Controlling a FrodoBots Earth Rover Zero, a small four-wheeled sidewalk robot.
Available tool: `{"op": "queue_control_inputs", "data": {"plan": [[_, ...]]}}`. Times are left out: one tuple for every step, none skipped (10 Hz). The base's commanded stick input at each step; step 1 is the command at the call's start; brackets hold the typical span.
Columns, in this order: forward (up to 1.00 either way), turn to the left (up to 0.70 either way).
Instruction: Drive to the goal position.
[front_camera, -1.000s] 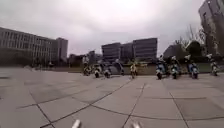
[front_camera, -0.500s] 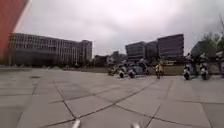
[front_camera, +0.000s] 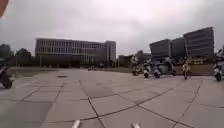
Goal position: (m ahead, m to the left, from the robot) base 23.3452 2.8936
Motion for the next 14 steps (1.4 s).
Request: {"op": "queue_control_inputs", "data": {"plan": [[0.00, 0.00], [0.00, 0.00], [0.17, 0.00], [0.58, 0.00], [0.85, 0.00], [0.85, 0.00], [0.85, 0.00], [0.85, 0.00], [0.85, 0.04], [0.85, 0.15], [0.85, 0.34], [0.85, 0.34], [0.85, 0.33], [0.85, 0.17]]}}
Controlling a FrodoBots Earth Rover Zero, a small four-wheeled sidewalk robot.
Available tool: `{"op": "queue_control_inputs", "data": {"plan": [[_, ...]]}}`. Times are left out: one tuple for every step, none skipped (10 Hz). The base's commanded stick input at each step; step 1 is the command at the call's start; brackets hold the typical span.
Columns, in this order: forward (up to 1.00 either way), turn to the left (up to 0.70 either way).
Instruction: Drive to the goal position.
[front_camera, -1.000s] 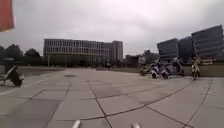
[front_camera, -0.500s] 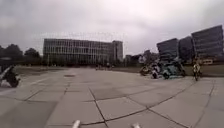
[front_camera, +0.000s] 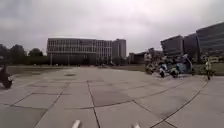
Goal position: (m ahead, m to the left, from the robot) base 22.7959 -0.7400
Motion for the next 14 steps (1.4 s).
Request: {"op": "queue_control_inputs", "data": {"plan": [[0.85, 0.02], [0.85, 0.00], [0.85, 0.00], [0.85, 0.00], [0.85, 0.00], [0.85, 0.00], [0.85, 0.07], [0.85, 0.21], [0.85, 0.34], [0.85, 0.34], [0.85, 0.34], [0.85, 0.22], [0.85, 0.00], [0.85, 0.00]]}}
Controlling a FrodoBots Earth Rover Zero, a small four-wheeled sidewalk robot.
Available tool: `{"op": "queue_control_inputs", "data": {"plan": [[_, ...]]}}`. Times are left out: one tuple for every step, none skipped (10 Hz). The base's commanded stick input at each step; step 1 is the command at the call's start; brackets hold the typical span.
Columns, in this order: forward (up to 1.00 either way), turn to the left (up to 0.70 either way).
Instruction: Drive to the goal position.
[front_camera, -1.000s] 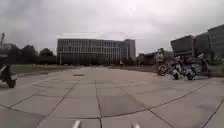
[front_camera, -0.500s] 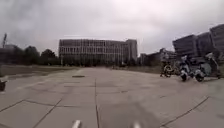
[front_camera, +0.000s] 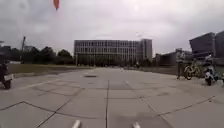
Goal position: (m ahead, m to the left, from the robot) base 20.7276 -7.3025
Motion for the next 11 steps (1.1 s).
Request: {"op": "queue_control_inputs", "data": {"plan": [[0.85, 0.00], [0.85, 0.00], [0.85, 0.00], [0.85, 0.00], [0.85, 0.00], [0.85, 0.00], [0.85, 0.00], [0.85, 0.00], [0.85, 0.00], [0.85, 0.00], [0.85, 0.00]]}}
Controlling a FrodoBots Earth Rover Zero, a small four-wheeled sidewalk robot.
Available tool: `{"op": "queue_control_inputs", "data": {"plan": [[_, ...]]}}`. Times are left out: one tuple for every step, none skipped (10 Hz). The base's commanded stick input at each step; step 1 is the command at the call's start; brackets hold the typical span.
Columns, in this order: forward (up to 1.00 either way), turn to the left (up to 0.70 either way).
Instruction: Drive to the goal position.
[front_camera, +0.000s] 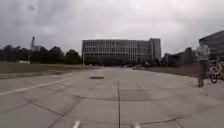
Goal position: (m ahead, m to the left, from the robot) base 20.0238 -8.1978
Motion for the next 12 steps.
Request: {"op": "queue_control_inputs", "data": {"plan": [[0.85, 0.00], [0.85, 0.00], [0.85, 0.00], [0.85, 0.00], [0.85, 0.00], [0.85, 0.00], [0.85, 0.00], [0.85, 0.00], [0.85, 0.00], [0.85, 0.00], [0.85, 0.00], [0.85, 0.00]]}}
